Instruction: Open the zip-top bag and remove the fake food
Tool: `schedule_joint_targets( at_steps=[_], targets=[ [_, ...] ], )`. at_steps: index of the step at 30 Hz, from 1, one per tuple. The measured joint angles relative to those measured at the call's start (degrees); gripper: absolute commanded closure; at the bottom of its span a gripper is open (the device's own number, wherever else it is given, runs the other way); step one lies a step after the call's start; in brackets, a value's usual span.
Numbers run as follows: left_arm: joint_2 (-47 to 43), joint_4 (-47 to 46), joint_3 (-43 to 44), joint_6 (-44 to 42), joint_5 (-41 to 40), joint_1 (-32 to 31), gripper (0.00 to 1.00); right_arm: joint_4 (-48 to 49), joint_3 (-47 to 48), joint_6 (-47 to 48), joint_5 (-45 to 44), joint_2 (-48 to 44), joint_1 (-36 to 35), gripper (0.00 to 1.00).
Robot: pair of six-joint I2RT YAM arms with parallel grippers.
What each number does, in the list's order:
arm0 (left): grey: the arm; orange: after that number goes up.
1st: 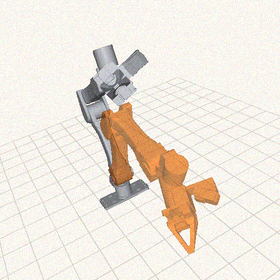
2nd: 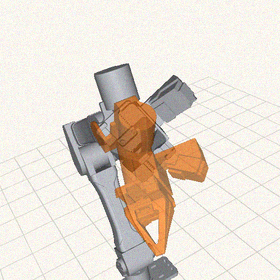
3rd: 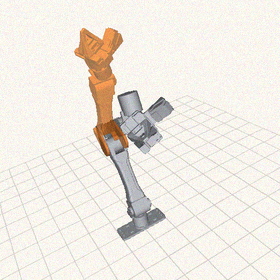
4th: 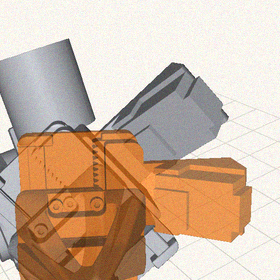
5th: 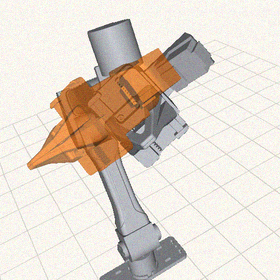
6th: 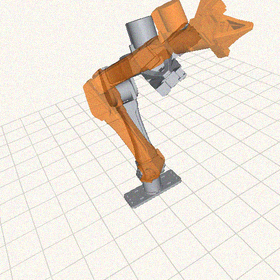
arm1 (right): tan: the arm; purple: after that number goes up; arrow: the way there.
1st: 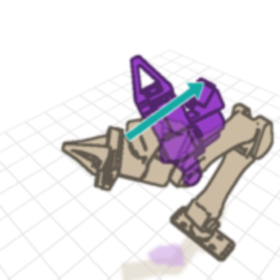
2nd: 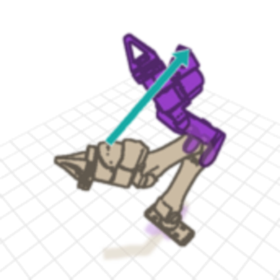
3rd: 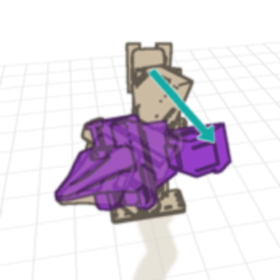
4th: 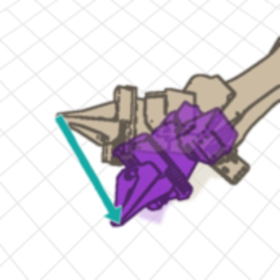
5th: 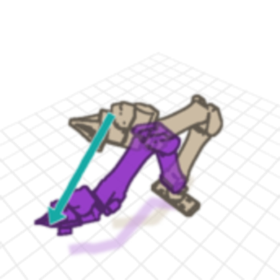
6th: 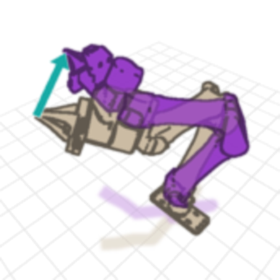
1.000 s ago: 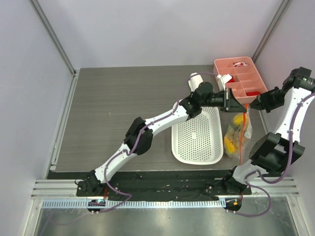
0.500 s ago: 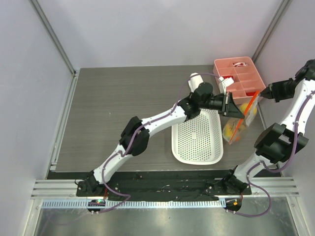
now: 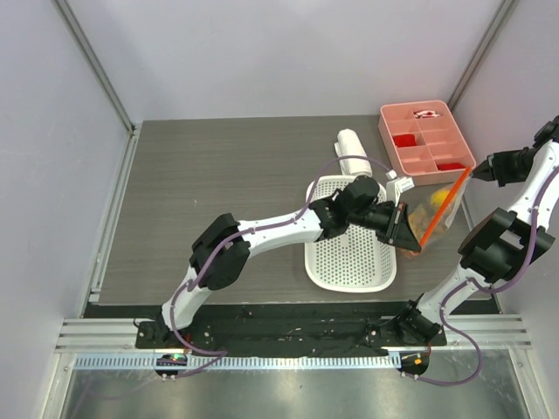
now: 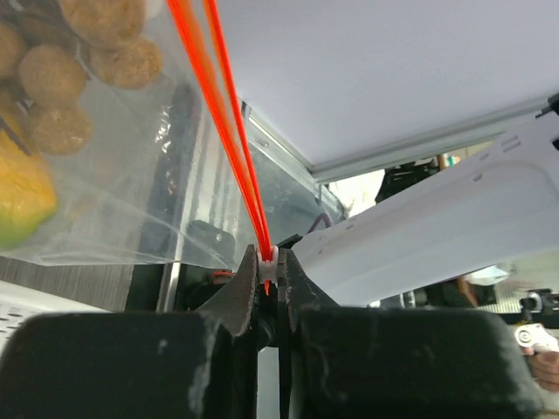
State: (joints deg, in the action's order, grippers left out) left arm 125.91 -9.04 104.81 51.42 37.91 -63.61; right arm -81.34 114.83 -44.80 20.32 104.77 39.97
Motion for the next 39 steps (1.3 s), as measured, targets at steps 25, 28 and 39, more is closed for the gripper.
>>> schedule_joint_targets(
  at_steps=[25, 28, 39],
  targets=[
    [9.2, 10.7, 27.7, 0.4, 0.7, 3.9, 0.71, 2.9, -6.8, 21.0, 4.3, -5.7, -4.2, 0.99],
    [12.8, 10.7, 28.4, 1.6, 0.7, 4.6, 0.69, 2.9, -6.8, 21.7, 4.8, -5.7, -4.6, 0.99],
    [17.0, 8.5, 28.5, 6.6, 0.9, 4.7, 0.69, 2.9, -6.8, 22.2, 5.3, -5.7, -4.9, 0.99]
  ],
)
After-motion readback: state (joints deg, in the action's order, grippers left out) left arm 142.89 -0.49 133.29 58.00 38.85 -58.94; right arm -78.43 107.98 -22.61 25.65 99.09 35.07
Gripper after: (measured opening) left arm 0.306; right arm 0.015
